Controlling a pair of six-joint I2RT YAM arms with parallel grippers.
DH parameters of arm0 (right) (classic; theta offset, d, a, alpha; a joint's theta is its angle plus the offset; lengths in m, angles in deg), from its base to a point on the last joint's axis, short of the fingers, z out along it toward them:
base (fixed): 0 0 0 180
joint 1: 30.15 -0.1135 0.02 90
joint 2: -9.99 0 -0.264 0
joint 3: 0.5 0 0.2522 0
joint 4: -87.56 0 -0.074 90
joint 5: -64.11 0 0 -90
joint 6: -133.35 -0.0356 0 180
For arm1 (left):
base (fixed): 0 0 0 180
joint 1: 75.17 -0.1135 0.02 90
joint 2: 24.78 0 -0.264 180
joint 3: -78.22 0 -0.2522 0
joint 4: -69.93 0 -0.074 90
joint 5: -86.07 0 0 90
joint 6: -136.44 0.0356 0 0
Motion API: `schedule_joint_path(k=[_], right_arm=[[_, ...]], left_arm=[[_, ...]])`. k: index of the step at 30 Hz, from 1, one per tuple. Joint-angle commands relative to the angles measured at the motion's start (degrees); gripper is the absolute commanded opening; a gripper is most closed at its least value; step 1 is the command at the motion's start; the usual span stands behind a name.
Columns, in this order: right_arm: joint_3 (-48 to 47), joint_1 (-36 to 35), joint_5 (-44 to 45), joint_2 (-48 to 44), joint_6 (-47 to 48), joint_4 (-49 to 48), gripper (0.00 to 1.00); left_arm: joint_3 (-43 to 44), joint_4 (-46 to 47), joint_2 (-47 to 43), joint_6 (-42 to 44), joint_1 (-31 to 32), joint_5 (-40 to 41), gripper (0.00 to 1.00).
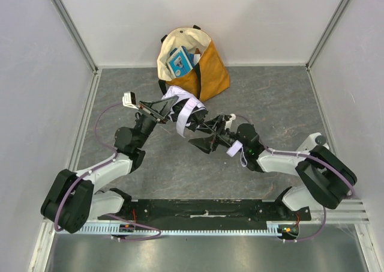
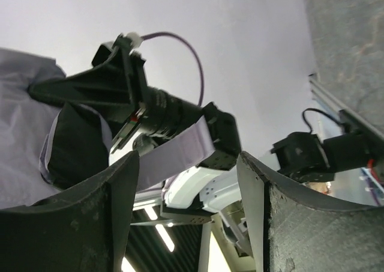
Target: Put away the umbrella
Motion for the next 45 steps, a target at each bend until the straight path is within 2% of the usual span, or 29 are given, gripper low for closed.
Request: schedule_joint_path(k=[1,5,13,18,22,25,45], right_arm=[[-2.76,-3.12,4.21,2.24,-12.85,-13.31,0.71],[-0.3,-6.2,7.81,2.95,-17.61,-18.43,0.64],[-1.35,-7.78,10.36,4.09,-19.73,-19.84,0.62],[-0.56,-8.31,12.04,5.23,-20.25,-21.33,0.48],[0.49,-8.31,11.95,6.03,-20.08,-22.56,0.49],[1.46,-8.31,12.74,6.55,-20.08,-22.56,0.42],[-0.82,-8.49,12.65,9.8,-21.05,-27.22,0.32]], left_arm=[[3.77,10.0,0.33,-2.65,0.35,0.9,0.02],[4.73,9.99,0.59,-2.12,0.61,0.91,0.02],[5.0,10.17,1.55,-1.94,2.02,1.78,0.02],[5.26,10.43,1.38,-2.21,2.2,1.78,0.02],[5.0,10.17,0.59,-2.38,2.2,1.7,0.02],[4.91,10.0,0.41,-2.56,2.28,1.61,0.02],[3.68,11.49,0.76,-3.26,4.31,2.66,0.02]])
